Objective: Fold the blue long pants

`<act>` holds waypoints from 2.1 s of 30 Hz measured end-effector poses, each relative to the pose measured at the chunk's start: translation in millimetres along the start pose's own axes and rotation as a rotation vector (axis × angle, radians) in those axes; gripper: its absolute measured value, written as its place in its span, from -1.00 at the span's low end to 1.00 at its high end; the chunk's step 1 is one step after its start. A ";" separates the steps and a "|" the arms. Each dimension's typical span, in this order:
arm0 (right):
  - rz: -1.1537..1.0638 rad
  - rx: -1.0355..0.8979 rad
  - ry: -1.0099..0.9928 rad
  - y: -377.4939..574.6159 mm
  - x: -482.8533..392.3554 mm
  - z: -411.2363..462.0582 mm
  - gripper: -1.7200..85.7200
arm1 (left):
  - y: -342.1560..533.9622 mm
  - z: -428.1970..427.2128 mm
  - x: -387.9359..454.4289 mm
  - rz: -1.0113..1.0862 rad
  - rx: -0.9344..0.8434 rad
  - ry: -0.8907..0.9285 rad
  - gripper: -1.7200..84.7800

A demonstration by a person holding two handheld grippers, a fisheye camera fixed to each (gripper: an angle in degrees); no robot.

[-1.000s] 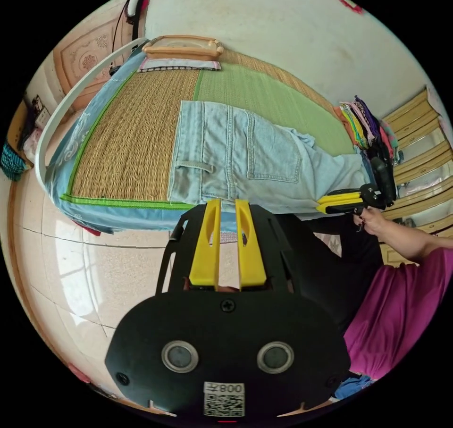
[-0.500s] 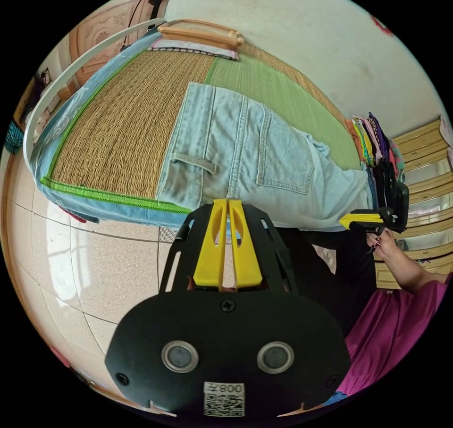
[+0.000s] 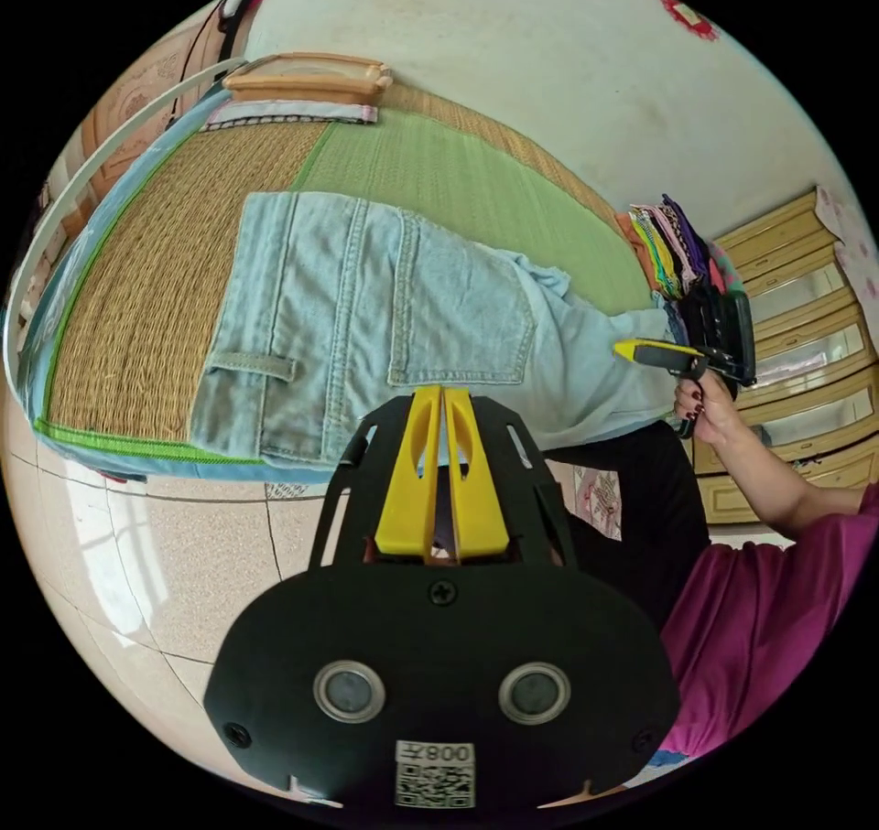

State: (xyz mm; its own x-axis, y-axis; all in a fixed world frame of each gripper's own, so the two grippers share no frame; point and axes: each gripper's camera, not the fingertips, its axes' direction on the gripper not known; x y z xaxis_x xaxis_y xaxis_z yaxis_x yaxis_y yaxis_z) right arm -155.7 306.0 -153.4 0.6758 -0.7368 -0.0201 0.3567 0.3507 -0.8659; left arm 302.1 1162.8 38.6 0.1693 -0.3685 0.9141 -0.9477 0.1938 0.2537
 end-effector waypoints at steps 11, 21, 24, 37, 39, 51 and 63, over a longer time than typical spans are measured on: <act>0.019 0.033 0.073 26.3 75.0 -22.9 -0.91 | -81.3 74.1 124.9 0.173 -0.066 0.147 -0.89; 0.490 0.225 0.146 212.8 274.6 -128.5 -0.83 | -112.6 177.6 299.2 0.510 -0.306 0.179 -0.81; 0.601 0.316 0.108 259.1 325.9 -155.3 -0.82 | -116.8 200.0 339.1 0.592 -0.352 0.099 -0.81; 0.791 0.484 -0.158 348.3 469.1 -165.2 -0.86 | -172.2 212.8 391.2 0.510 -0.335 0.031 -0.92; 0.747 0.451 -0.141 336.0 474.2 -171.2 -0.86 | -184.6 210.0 381.9 0.439 -0.316 0.073 -0.92; 0.701 0.424 -0.139 400.2 481.1 -158.9 -0.83 | -220.6 214.7 351.3 0.216 -0.261 0.198 -0.93; 0.758 0.546 -0.469 458.8 508.6 -103.6 -0.81 | -239.4 201.5 338.7 0.171 -0.232 0.286 -0.93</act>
State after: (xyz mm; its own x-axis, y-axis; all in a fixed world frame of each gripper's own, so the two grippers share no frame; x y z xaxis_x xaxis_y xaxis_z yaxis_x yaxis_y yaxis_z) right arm 284.8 32.2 -612.6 0.9851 0.0431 -0.1666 -0.1018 0.9267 -0.3618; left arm 531.8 808.4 223.7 0.1137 -0.0519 0.9922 -0.8881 0.4424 0.1249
